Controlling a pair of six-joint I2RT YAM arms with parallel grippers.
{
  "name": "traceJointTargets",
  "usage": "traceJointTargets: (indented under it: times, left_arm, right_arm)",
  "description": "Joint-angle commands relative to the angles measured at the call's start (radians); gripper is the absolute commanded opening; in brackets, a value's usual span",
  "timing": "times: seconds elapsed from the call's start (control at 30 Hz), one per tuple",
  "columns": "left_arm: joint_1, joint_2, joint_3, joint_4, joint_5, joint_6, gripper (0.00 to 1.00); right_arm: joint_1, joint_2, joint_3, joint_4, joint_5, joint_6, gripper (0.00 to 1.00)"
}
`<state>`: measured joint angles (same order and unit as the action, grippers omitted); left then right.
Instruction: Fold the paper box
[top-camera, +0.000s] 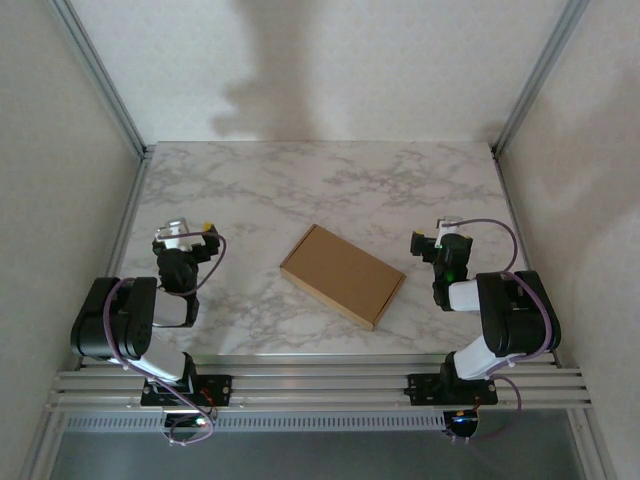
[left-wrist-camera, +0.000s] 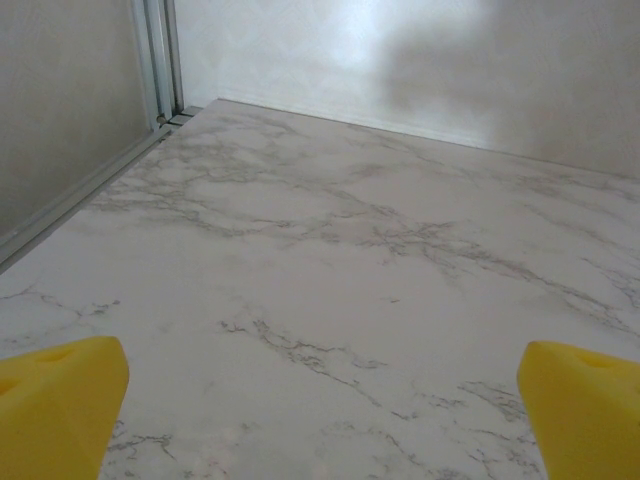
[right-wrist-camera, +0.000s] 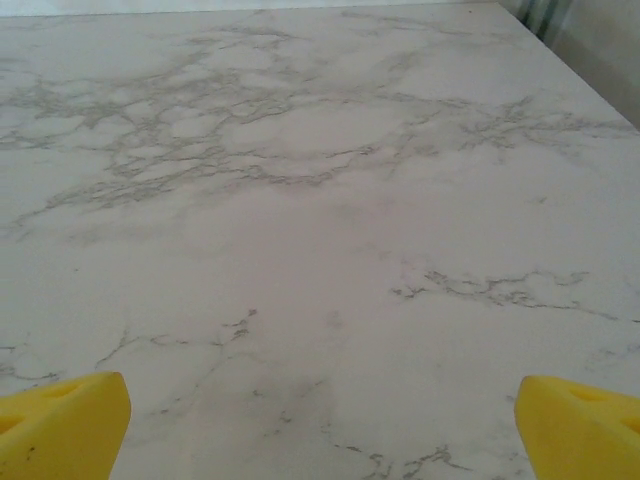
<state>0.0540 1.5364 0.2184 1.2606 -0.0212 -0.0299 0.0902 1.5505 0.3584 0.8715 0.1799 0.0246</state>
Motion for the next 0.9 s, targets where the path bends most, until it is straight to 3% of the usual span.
traceJointTargets:
  times: [0.0,0.13,0.27,0.47,0.6,0.87]
  left_arm:
    - [0.003,0.004,0.004,0.041,0.010,-0.019,0.99]
    - [0.003,0.004,0.004,0.040,0.010,-0.019,1.00]
    - [0.003,0.003,0.003,0.042,0.010,-0.018,0.99]
    - [0.006,0.003,0.001,0.046,0.025,-0.018,0.99]
    - [0.027,0.002,-0.007,0.060,0.114,-0.011,0.99]
    - [0.027,0.002,-0.005,0.057,0.111,-0.010,0.99]
  right_arm:
    - [-0.012,-0.013,-0.002,0.038,-0.205,-0.062,0.99]
    - [-0.016,-0.010,-0.011,0.051,-0.211,-0.057,0.99]
    - [-0.024,-0.004,0.028,-0.007,-0.064,0.010,0.99]
    - [-0.024,-0.006,0.030,-0.014,-0.063,0.009,0.99]
    - [-0.024,-0.006,0.029,-0.014,-0.063,0.009,0.99]
    - [-0.024,-0.006,0.029,-0.014,-0.063,0.010,0.99]
